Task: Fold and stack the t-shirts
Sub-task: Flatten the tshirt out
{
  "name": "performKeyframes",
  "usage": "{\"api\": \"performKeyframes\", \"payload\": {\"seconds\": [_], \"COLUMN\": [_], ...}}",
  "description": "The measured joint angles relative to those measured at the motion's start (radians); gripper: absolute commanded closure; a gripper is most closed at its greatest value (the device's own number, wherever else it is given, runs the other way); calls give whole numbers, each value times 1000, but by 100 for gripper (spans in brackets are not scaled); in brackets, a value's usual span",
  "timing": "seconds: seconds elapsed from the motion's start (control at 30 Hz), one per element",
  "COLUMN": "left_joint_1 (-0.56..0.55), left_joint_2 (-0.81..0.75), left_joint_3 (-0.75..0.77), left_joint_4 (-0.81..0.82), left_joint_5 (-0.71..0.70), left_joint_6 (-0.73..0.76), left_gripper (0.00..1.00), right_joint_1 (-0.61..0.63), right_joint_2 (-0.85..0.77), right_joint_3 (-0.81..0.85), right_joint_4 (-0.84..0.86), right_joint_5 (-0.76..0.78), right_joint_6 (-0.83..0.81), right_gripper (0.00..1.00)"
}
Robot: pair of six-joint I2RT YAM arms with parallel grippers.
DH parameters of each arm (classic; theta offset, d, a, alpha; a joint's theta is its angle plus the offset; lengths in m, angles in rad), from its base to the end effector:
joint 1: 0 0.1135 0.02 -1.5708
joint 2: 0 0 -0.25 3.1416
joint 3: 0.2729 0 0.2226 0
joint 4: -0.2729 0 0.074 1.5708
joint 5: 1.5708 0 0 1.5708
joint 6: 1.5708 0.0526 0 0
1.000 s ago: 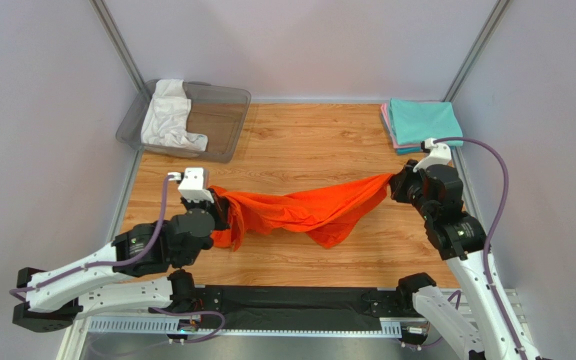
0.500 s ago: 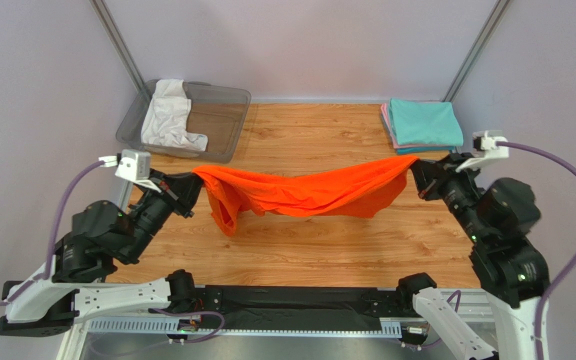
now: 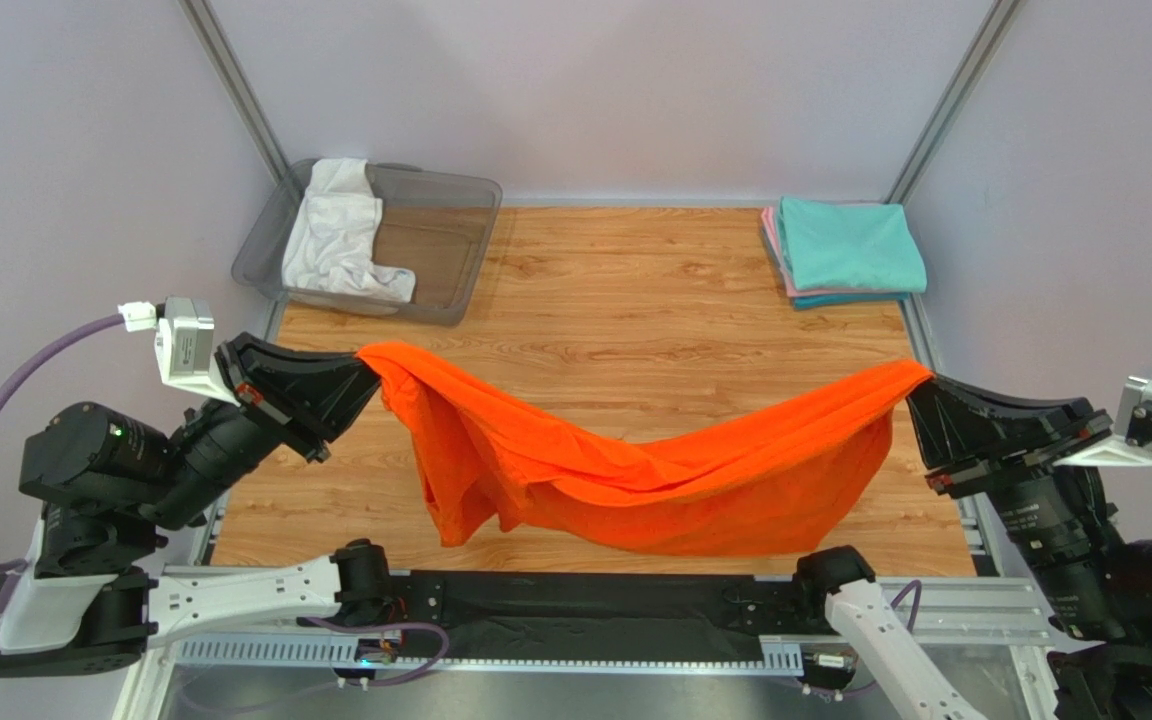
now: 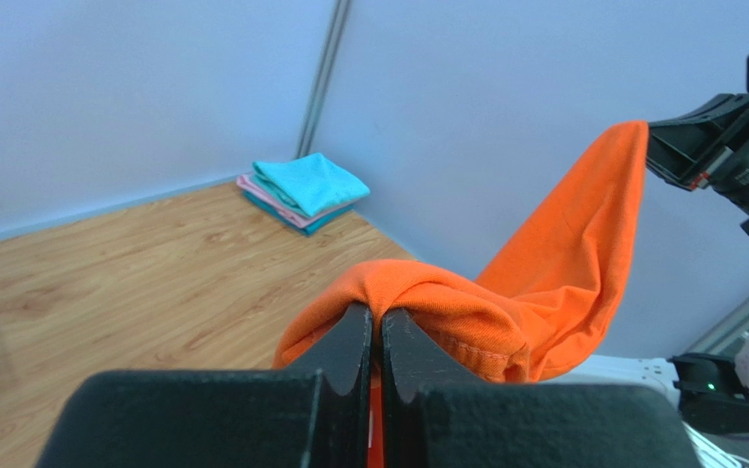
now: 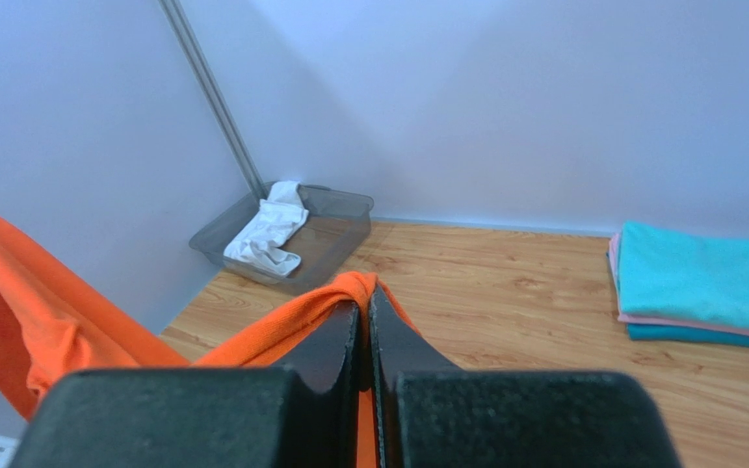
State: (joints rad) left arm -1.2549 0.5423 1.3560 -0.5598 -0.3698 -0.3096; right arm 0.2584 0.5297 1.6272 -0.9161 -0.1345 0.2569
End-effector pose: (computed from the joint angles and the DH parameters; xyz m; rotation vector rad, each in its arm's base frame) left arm 0.0270 -0.0213 0.4704 0.3305 1.3776 -1.0719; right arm -0.0283 -0.0002 0.4807 -0.1147 1.4062 0.5216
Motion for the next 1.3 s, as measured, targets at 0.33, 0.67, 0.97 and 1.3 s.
{"api": "performKeyframes", "payload": {"seconds": [0.33,0.67,0.97,1.3], "left_joint_1": [190,842,913,657], "left_joint_2": [224,911,1087,536], "left_joint_3": [-73,-241,-63,-556], "left_joint_4": [-10,187,165,190], "left_joint_5": [-496,42,265,429], "left_joint_6": [-46,-144,-161,-253], "left_gripper": [100,42,0,0], "right_joint_1": [0,-125,-181,-176], "right_joint_2": [134,758,1090,498], "right_joint_3": [-281,-488,-301,-781], "right_joint_4": [24,273,285,353], "right_joint_5": [304,440,429,60], "right_joint_6": [29,42,33,126], "right_gripper": [100,92,0,0]}}
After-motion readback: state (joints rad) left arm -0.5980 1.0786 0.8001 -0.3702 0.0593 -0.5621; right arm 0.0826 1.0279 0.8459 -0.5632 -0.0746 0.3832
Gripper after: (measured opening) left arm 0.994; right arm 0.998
